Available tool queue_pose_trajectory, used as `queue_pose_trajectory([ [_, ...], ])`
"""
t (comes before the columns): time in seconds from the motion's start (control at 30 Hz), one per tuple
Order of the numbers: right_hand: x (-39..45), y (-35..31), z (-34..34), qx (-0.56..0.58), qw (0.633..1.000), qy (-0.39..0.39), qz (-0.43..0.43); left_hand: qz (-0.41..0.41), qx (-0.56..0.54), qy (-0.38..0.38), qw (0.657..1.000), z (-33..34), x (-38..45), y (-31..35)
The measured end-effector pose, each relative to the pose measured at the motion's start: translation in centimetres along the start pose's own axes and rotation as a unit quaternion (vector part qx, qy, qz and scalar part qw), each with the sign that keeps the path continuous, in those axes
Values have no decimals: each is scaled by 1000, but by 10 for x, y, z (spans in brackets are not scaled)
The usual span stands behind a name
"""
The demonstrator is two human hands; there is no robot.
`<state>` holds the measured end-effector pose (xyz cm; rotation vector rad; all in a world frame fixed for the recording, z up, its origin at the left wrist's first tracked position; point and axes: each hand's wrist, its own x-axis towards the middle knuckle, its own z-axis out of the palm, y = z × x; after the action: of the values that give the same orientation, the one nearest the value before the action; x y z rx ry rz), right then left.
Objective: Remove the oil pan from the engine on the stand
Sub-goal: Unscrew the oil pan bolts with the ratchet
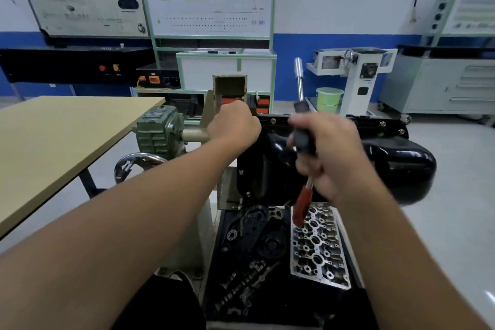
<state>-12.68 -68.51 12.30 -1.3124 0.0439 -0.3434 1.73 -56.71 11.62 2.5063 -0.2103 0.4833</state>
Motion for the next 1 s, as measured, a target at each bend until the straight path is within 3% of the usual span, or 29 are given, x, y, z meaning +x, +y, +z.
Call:
queue_pose_trajectory([
  [0.13, 68, -48, -13, 68, 973, -154, 158, 22, -32, 18, 999, 1, -6, -4],
  [0.2, 85, -44, -22, 123, 957, -190, 182, 55, -41, 33, 997, 4, -7, -6],
  [0.37, 101, -22, -41, 191, 936, -212, 205, 121, -50, 47, 990, 11, -2, -21],
  [0.5, 103, -21, -44, 170, 941, -196, 218, 157, -61, 66, 983, 22, -3, -29],
  [0.67, 102, -21, -40, 130, 947, -200, 217, 101, -110, 109, 983, 33, -4, -31],
  [0.77, 102, -21, -37, 102, 945, -222, 219, 145, -162, 121, 968, 33, -8, -32],
  [1.0, 101, -19, -36, 96, 942, -235, 219, 206, -137, 163, 955, 37, -11, -43],
])
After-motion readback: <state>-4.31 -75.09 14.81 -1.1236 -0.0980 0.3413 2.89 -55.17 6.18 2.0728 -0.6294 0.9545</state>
